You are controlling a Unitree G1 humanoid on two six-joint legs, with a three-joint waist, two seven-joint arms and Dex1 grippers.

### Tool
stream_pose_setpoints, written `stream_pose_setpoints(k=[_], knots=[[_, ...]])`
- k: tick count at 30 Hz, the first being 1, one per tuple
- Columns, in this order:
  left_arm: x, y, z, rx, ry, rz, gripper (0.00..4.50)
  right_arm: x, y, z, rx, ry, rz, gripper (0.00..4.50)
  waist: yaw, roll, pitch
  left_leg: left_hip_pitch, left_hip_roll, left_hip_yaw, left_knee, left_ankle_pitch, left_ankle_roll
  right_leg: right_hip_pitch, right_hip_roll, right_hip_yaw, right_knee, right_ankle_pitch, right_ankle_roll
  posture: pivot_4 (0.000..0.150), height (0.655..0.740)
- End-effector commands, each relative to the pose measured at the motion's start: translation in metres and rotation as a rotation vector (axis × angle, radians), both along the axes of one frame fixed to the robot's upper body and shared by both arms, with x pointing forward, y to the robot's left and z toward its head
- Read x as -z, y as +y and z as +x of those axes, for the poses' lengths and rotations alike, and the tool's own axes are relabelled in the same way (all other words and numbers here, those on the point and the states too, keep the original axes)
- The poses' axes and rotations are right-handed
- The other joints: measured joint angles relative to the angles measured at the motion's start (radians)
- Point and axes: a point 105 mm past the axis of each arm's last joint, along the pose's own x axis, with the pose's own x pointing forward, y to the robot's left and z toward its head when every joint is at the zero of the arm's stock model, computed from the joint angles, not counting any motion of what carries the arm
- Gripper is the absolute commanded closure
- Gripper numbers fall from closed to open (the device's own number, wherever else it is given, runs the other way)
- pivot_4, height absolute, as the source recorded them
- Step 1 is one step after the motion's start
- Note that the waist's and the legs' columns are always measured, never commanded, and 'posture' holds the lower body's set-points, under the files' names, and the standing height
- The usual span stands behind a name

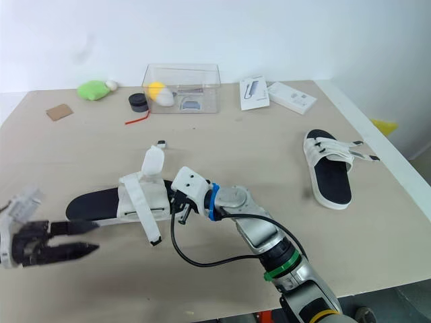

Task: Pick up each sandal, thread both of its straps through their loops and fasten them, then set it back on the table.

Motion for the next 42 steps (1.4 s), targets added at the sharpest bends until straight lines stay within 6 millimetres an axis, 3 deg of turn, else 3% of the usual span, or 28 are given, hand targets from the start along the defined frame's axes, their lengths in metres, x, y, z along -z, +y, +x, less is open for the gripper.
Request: stream_pose_setpoints(k=[1,9,14,18,24,25,27,31,36,39,42], knots=[[0.004,-0.021,-0.003,0.028,-0.038,0.001,0.04,0.013,-0.006,0.002,0.022,0.035,-0.042,4.50,0.002,-0.001,0.000,0.000,0.000,0.000,0.000,0.000,0.000,0.000,0.000,0.000,0.000,0.000,0.000,0.150,0.7400],[0.027,-0.056,0.030,-0.087,-0.155,-0.023,0.04,0.012,-0.005,0.002,0.021,0.033,-0.041,4.50,0.008,0.000,-0.001,0.001,-0.001,-0.002,0.001,0.000,0.000,0.002,0.002,0.003,0.001,0.001,0.001,0.150,0.7400],[0.044,-0.073,0.034,-0.096,-0.118,-0.040,0.04,0.011,-0.006,0.002,0.030,0.032,-0.039,4.50,0.008,-0.001,-0.002,0.001,-0.001,-0.001,0.001,0.000,0.000,0.002,0.005,0.006,0.001,0.002,0.002,0.150,0.7400],[0.042,-0.076,0.034,-0.086,-0.106,-0.065,1.23,0.011,-0.007,0.003,0.034,0.033,-0.040,4.50,0.008,-0.001,-0.002,0.001,-0.001,-0.002,0.001,0.000,0.000,0.002,0.005,0.007,0.001,0.002,0.002,0.150,0.7400],[0.032,-0.074,0.037,-0.088,-0.109,-0.095,4.27,0.010,-0.006,0.004,0.034,0.030,-0.039,4.50,0.008,-0.001,-0.002,0.001,-0.001,-0.002,0.001,0.000,0.001,0.002,0.005,0.007,0.001,0.002,0.002,0.150,0.7400],[0.029,-0.074,0.038,-0.086,-0.113,-0.099,4.44,0.010,-0.006,0.004,0.034,0.030,-0.038,4.50,0.008,-0.002,-0.002,0.001,-0.001,-0.002,0.001,0.000,0.001,0.002,0.005,0.007,0.001,0.002,0.002,0.150,0.7400],[0.024,-0.074,0.039,-0.080,-0.121,-0.103,4.44,0.010,-0.006,0.004,0.033,0.030,-0.038,4.50,0.008,-0.001,-0.002,0.001,-0.001,-0.002,0.001,0.000,0.001,0.002,0.005,0.007,0.001,0.002,0.002,0.150,0.7400],[-0.013,-0.069,0.042,0.012,-0.193,-0.088,4.44,0.010,-0.004,0.003,0.030,0.029,-0.034,4.50,0.008,-0.003,-0.003,0.001,-0.001,-0.002,0.001,0.000,0.001,0.002,0.006,0.007,0.001,0.002,0.002,0.150,0.7400],[-0.049,-0.050,0.051,0.083,-0.155,-0.063,4.44,0.011,-0.001,0.003,0.029,0.031,-0.028,4.50,0.006,-0.003,-0.002,0.001,-0.001,-0.004,0.002,0.001,0.001,0.002,0.008,0.007,0.001,0.002,0.002,0.150,0.7400],[-0.063,-0.038,0.066,0.053,-0.117,-0.072,4.44,0.012,0.001,0.002,0.031,0.033,-0.024,4.50,0.004,-0.003,-0.002,0.001,0.000,-0.004,0.002,0.000,0.001,0.002,0.010,0.009,0.001,0.002,0.002,0.150,0.7400],[-0.064,-0.029,0.075,0.048,-0.058,-0.057,4.44,0.012,0.002,0.002,0.034,0.034,-0.020,4.50,0.003,-0.004,-0.003,0.001,0.000,-0.005,0.001,0.000,0.001,0.002,0.011,0.009,0.002,0.002,0.002,0.150,0.7400]])
